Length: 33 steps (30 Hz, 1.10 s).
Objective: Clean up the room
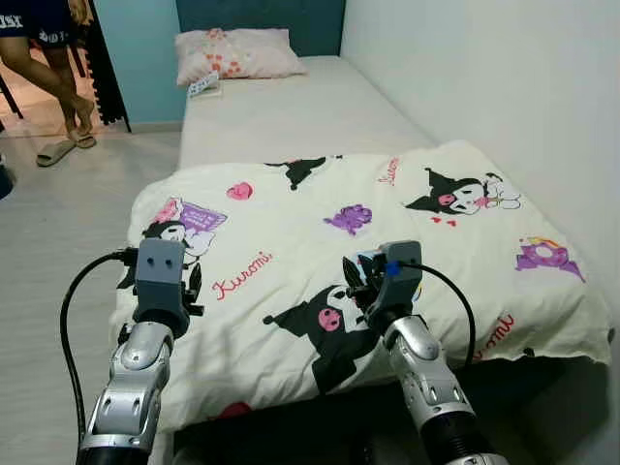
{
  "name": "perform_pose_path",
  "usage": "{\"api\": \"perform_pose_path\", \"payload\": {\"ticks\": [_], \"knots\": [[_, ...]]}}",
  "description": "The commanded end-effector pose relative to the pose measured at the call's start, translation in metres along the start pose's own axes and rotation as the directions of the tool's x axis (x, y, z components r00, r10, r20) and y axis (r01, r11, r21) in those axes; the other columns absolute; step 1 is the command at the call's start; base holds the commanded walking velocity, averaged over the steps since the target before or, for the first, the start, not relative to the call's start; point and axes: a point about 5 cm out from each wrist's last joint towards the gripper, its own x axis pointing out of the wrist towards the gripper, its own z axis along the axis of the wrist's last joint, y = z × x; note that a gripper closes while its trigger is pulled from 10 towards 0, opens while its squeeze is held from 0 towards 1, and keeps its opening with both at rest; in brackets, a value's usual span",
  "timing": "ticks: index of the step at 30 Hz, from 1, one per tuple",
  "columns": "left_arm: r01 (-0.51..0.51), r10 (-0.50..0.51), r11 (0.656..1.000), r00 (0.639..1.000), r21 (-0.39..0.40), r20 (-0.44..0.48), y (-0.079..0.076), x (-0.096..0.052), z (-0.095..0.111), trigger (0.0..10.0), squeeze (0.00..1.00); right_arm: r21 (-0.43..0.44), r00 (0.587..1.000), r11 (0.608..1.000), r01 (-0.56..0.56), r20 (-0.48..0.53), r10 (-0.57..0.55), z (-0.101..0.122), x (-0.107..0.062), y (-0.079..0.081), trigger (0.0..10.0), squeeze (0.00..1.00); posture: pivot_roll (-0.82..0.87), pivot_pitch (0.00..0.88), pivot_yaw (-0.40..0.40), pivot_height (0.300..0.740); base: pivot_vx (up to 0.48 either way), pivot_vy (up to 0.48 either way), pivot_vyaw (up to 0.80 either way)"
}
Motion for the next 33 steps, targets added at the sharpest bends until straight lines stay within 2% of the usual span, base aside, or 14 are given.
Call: {"api": "perform_pose_path", "payload": {"ticks": [1, 9, 18, 19, 24, 33], "knots": [[0.002, -0.002, 1.0, 1.0, 0.001, -0.012, -0.002, -0.002, -0.003, 10.0, 0.0, 0.004, 1.0, 1.0, -0.003, 0.007, 0.003, 0.002, 0.001, 0.001, 10.0, 0.0, 0.08, 0.05, -0.075, 0.652, 0.0, 0.0, 0.0], [0.021, -0.021, 1.0, 1.0, 0.019, 0.013, -0.007, -0.005, -0.003, 10.0, 0.0, 0.003, 1.0, 1.0, 0.001, 0.007, -0.001, 0.003, 0.001, 0.001, 10.0, 0.0, 0.08, 0.042, -0.07, 0.677, 0.0, 0.0, 0.0], [-0.002, 0.001, 1.0, 0.999, 0.021, 0.036, -0.008, -0.006, 0.0, 10.0, 0.0, 0.008, 1.0, 1.0, -0.002, 0.012, 0.002, 0.002, -0.001, 0.002, 10.0, 0.0, 0.08, 0.031, -0.063, 0.712, 0.0, 0.0, 0.0], [0.005, -0.005, 1.0, 1.0, -0.011, 0.017, -0.009, -0.008, -0.001, 10.0, 0.0, 0.01, 1.0, 1.0, -0.003, 0.014, 0.003, 0.001, -0.002, 0.002, 10.0, 0.0, 0.08, 0.026, -0.059, 0.722, 0.0, 0.0, 0.0], [0.022, -0.022, 0.999, 1.0, -0.033, -0.004, -0.011, -0.011, -0.002, 10.0, 0.0, 0.013, 1.0, 1.0, -0.006, 0.014, 0.005, 0.0, -0.003, 0.003, 10.0, 0.0, 0.08, 0.022, -0.055, 0.732, 0.0, 0.0, 0.0], [0.041, -0.041, 0.999, 0.999, -0.005, 0.012, -0.013, -0.016, -0.005, 10.0, 0.0, 0.026, 1.0, 1.0, -0.016, -0.003, 0.017, -0.007, -0.007, 0.005, 10.0, 0.0, 0.08, 0.009, -0.057, 0.74, 0.0, 0.0, 0.0]]}}
